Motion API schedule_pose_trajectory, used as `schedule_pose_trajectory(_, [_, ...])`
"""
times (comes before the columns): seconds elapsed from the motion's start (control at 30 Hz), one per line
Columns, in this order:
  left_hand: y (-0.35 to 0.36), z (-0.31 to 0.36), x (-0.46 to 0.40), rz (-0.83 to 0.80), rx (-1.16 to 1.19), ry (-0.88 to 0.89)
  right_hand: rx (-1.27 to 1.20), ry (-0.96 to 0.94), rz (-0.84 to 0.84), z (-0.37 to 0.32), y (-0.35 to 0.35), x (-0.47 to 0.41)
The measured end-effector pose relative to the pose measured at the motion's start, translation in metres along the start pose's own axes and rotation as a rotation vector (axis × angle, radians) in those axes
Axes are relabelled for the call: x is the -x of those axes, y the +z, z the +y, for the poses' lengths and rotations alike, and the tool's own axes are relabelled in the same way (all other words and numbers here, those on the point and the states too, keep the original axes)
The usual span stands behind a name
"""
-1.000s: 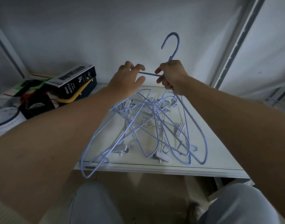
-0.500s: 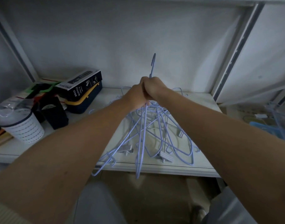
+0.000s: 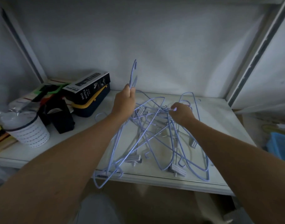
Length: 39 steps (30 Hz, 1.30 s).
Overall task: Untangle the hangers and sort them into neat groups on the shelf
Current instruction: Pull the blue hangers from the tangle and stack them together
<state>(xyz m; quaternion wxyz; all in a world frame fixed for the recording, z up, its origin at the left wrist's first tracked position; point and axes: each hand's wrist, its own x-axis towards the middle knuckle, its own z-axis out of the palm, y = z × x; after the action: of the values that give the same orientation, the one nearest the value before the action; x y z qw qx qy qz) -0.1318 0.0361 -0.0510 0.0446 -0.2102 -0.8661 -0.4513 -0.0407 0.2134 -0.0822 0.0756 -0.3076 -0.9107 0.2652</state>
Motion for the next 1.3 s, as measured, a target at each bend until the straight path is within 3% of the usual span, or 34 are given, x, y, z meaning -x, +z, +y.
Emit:
schedule_pose_trajectory(0.27, [0.017, -0.009, -0.012, -0.007, 0.004, -0.008, 0.107, -0.029, -0.120, 0.014, 0.033, -0.015])
schedule_pose_trajectory(0.47, [0.021, -0.009, -0.014, -0.024, 0.002, -0.002, 0.070, 0.051, -0.041, 0.010, 0.039, -0.025])
schedule_pose_trajectory(0.83, [0.019, -0.006, -0.013, -0.029, 0.000, 0.002, 0.052, 0.020, -0.015, 0.019, 0.033, -0.024])
schedule_pose_trajectory(1.1, [0.019, -0.001, -0.008, -0.047, -0.018, 0.037, -0.139, 0.116, 0.066, 0.020, 0.022, -0.019])
schedule_pose_trajectory(1.3, [0.013, -0.002, -0.005, -0.055, -0.030, 0.030, 0.148, 0.092, 0.051, 0.015, 0.025, -0.008])
